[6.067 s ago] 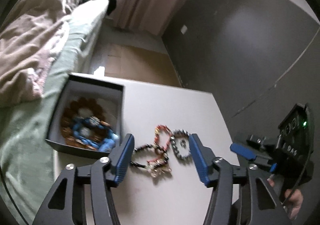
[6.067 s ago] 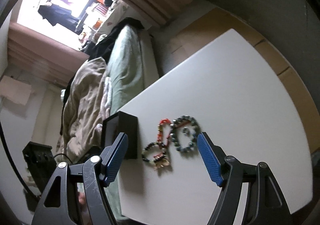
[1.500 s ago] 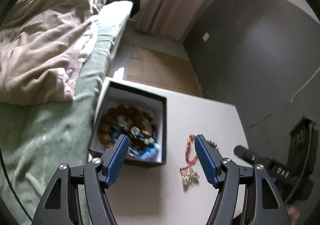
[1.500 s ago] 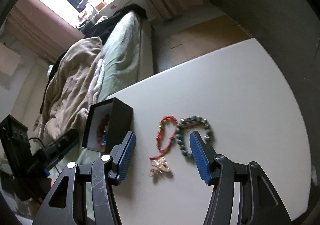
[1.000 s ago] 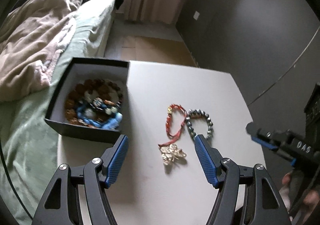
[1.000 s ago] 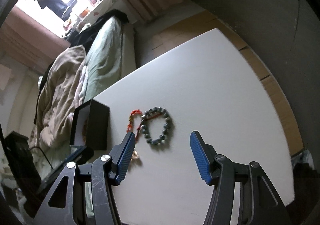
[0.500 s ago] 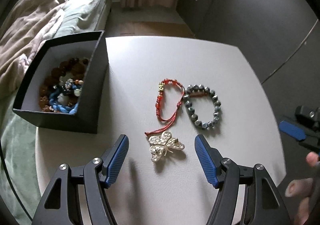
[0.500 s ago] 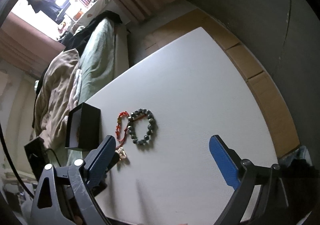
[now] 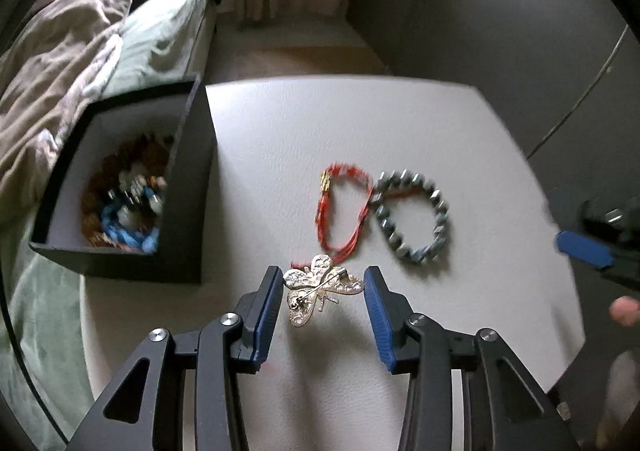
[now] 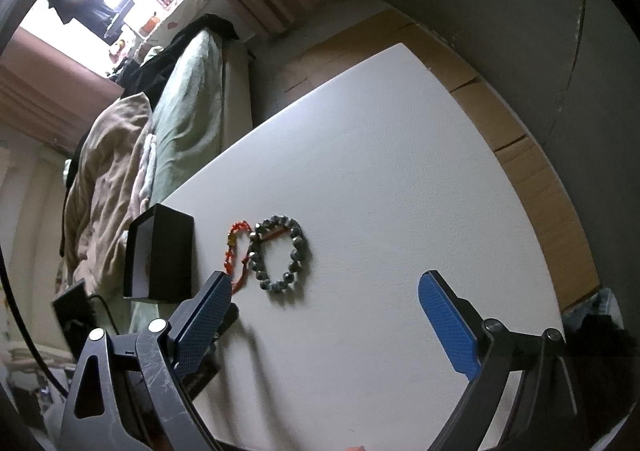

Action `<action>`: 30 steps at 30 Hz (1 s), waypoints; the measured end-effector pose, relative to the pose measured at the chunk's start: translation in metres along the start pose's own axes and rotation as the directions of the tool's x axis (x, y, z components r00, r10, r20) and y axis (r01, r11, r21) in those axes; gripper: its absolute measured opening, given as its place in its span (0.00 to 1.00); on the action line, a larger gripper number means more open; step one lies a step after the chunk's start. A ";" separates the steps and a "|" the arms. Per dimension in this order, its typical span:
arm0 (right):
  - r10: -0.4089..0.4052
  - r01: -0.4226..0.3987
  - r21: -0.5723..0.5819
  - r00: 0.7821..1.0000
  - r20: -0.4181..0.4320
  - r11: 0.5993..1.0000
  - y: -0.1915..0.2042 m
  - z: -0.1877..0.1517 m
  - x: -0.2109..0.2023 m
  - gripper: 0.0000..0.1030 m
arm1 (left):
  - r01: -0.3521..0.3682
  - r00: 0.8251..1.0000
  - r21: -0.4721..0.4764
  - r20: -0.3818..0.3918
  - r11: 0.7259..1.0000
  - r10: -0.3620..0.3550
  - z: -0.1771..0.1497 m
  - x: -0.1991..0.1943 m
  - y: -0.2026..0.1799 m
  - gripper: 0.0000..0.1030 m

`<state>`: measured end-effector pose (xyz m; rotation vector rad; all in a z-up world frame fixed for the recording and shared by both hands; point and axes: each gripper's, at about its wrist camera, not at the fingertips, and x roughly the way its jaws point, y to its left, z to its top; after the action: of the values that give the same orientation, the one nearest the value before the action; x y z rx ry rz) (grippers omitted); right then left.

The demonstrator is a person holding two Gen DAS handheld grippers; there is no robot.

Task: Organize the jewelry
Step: 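Lift the butterfly pendant with the left gripper while the right gripper grasps the grey bead bracelet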

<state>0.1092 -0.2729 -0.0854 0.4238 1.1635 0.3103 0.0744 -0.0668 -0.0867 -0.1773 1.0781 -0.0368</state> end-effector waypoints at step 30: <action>-0.155 0.145 -0.141 0.986 -0.062 0.979 0.041 -0.003 0.064 0.31 | 0.187 0.967 -0.313 0.225 0.931 -0.118 0.034 -0.074 0.123 0.42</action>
<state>0.1293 -0.2075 -0.1184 0.2051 1.2298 0.2730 0.0622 0.0676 -0.0270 -0.5598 0.8586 0.0229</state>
